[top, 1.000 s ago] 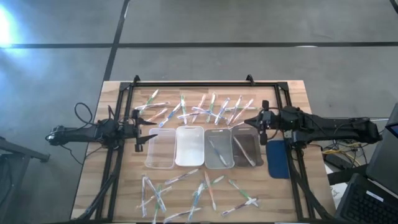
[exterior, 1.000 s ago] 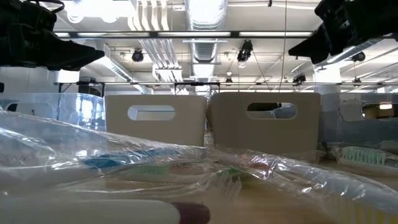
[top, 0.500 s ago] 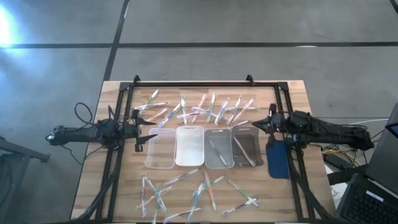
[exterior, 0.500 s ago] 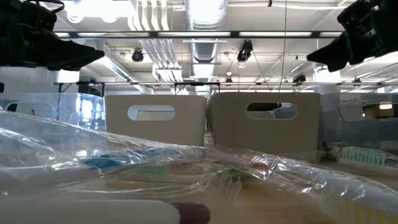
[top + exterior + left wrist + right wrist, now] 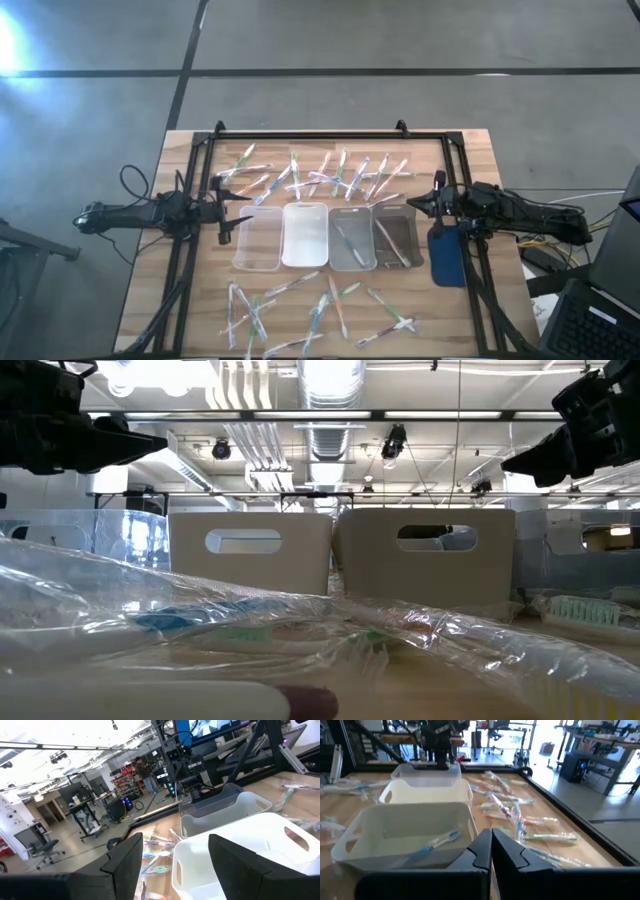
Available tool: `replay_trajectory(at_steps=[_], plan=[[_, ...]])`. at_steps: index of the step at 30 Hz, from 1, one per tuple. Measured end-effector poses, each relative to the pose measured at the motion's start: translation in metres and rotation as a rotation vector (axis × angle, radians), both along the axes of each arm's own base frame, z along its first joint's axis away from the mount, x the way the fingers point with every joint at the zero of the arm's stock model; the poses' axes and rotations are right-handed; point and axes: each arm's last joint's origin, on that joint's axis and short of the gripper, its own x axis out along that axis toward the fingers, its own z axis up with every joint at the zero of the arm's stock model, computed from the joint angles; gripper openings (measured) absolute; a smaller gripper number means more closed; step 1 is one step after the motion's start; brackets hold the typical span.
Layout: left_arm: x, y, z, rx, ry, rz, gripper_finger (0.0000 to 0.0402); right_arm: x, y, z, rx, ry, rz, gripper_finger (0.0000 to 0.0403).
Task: Pick & Place Toothbrushes
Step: Put the purple toothbrush into the white bin
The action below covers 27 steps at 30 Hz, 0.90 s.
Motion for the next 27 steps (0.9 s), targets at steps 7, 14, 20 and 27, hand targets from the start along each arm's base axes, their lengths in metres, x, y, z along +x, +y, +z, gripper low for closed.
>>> replay_trajectory(at_steps=[7, 14, 20, 27], plan=[[0.0, 0.0, 0.0, -0.031, -0.005, -0.001, 0.0232, 0.002, 0.0, -0.007, 0.004, 0.037, -0.002, 0.0008], [0.0, 0.0, 0.001, -0.161, -0.027, -0.006, 0.0232, 0.003, 0.0, -0.011, 0.005, 0.047, -0.002, 0.0008], [0.0, 0.0, 0.003, -0.274, -0.063, -0.014, 0.0232, 0.003, 0.0, -0.011, 0.005, 0.046, -0.002, 0.0008], [-0.004, 0.001, 0.023, -0.446, -0.288, -0.048, 0.0232, 0.003, 0.0, -0.011, 0.005, 0.046, -0.001, 0.0009]])
